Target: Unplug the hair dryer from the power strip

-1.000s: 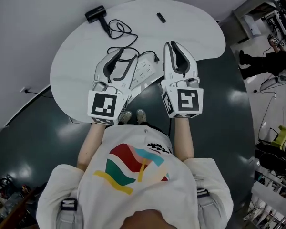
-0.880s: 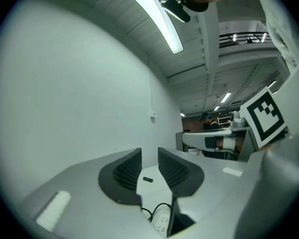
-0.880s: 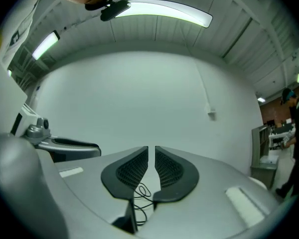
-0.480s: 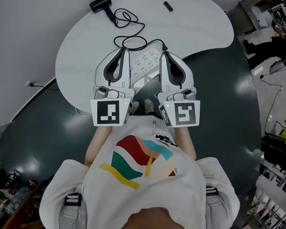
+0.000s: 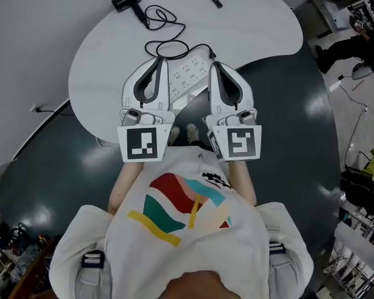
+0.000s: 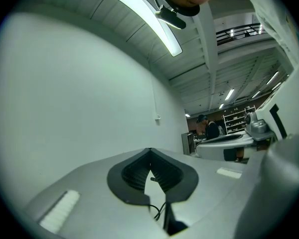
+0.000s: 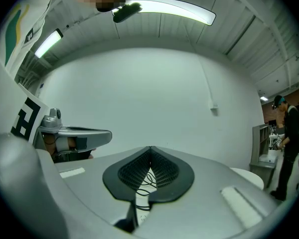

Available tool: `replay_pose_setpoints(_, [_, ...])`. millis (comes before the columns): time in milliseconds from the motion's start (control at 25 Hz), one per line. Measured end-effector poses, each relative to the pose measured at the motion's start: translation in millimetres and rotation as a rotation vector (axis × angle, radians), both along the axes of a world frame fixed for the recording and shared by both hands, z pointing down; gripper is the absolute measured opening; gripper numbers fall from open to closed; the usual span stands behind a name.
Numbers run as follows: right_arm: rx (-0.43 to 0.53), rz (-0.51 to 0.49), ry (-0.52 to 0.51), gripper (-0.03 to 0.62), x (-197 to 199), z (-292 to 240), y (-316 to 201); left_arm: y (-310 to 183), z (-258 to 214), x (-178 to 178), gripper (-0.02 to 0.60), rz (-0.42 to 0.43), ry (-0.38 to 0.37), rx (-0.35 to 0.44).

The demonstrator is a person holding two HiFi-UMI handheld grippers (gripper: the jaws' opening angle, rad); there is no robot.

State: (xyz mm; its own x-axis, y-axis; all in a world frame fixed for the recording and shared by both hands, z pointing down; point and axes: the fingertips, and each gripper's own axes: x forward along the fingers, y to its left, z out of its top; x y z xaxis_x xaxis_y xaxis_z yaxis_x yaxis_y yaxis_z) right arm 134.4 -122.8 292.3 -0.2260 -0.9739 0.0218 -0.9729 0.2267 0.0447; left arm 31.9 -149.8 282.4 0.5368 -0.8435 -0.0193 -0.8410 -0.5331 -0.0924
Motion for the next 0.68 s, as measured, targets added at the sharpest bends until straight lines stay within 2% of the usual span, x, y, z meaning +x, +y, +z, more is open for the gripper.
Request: replay_pose_setpoints(680, [-0.003, 0.012, 0.012, 0.014, 1.2, 2.1, 1.8, -3.7, 1.8, -11.5, 0.0, -0.019, -0.008, 0.0])
